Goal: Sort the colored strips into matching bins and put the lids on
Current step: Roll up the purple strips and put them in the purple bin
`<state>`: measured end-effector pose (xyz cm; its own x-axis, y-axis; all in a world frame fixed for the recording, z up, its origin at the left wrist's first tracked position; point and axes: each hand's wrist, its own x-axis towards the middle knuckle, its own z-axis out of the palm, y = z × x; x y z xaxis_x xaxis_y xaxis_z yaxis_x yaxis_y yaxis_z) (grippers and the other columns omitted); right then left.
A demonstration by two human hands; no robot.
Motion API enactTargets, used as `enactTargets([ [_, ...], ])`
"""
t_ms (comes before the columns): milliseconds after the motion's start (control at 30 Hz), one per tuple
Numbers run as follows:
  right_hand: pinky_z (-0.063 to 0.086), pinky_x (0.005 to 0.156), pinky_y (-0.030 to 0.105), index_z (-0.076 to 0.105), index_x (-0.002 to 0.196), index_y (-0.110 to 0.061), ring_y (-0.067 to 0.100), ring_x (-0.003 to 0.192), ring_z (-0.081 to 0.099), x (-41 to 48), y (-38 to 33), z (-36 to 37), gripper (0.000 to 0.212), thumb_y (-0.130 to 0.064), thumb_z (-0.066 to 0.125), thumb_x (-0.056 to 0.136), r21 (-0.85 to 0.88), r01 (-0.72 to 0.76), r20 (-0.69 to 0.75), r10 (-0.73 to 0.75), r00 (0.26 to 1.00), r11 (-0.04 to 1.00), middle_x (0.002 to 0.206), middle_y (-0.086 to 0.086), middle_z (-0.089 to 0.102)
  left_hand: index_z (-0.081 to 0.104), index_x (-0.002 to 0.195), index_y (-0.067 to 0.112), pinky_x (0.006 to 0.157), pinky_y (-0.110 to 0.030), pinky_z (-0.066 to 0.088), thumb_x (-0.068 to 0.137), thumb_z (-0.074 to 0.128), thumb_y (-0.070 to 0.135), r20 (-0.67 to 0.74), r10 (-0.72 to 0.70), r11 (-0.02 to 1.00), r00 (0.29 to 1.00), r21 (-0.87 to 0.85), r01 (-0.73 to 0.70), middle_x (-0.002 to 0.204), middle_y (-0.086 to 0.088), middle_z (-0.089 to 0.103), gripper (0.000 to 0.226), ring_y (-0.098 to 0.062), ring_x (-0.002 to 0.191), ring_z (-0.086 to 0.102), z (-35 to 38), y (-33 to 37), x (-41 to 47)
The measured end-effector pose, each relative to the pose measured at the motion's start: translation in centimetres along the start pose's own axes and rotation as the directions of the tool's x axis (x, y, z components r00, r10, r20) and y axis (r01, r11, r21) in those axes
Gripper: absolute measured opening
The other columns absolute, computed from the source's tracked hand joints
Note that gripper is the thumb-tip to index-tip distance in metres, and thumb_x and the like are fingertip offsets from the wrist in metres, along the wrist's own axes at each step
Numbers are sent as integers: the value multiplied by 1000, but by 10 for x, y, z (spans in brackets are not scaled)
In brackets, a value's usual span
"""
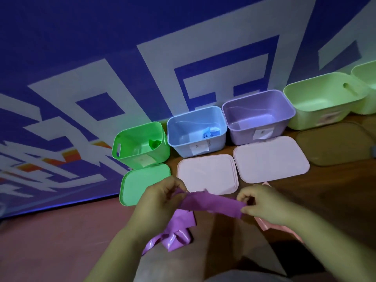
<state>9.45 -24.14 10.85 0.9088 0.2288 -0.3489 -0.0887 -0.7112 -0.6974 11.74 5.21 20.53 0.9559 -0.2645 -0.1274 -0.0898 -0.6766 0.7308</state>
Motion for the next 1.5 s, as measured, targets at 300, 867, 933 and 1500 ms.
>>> enactTargets([
  [300, 54, 69, 26, 68, 82, -36, 3, 72, 65, 10, 35, 64, 25, -12, 71, 77, 88, -107, 60, 102, 993, 990, 76, -18, 69, 64, 89, 34, 71, -23, 53, 82, 68, 3, 17, -183, 982, 983, 60, 181, 82, 19, 70, 32, 6, 74, 66, 51, -81, -29],
  [867, 43, 92, 32, 64, 69, -33, 18, 96, 59, 55, 26, 98, 20, -17, 72, 77, -127, -326, -72, 319, 945, 937, 86, -8, 65, 66, 85, 39, 81, -31, 57, 88, 67, 6, 43, -424, 901, 904, -77, 426, 86, 8, 73, 33, -12, 86, 69, 54, -155, -57],
  [933, 45, 90, 33, 62, 62, -34, 16, 92, 59, 53, 26, 95, 26, -19, 78, 76, -125, -315, -72, 308, 949, 941, 83, -9, 64, 69, 82, 40, 78, -38, 58, 84, 71, -1, 36, -415, 900, 909, -134, 416, 83, 8, 74, 41, -16, 82, 70, 52, -164, -59],
  [1500, 52, 68, 21, 74, 78, -19, 13, 71, 67, 29, 13, 45, 19, 0, 78, 77, 381, -332, 3, 358, 934, 863, 73, 2, 76, 65, 86, 20, 66, -11, 51, 81, 63, -20, -125, -375, 887, 918, -337, 317, 76, 5, 73, 40, 1, 70, 66, 18, -131, -31],
])
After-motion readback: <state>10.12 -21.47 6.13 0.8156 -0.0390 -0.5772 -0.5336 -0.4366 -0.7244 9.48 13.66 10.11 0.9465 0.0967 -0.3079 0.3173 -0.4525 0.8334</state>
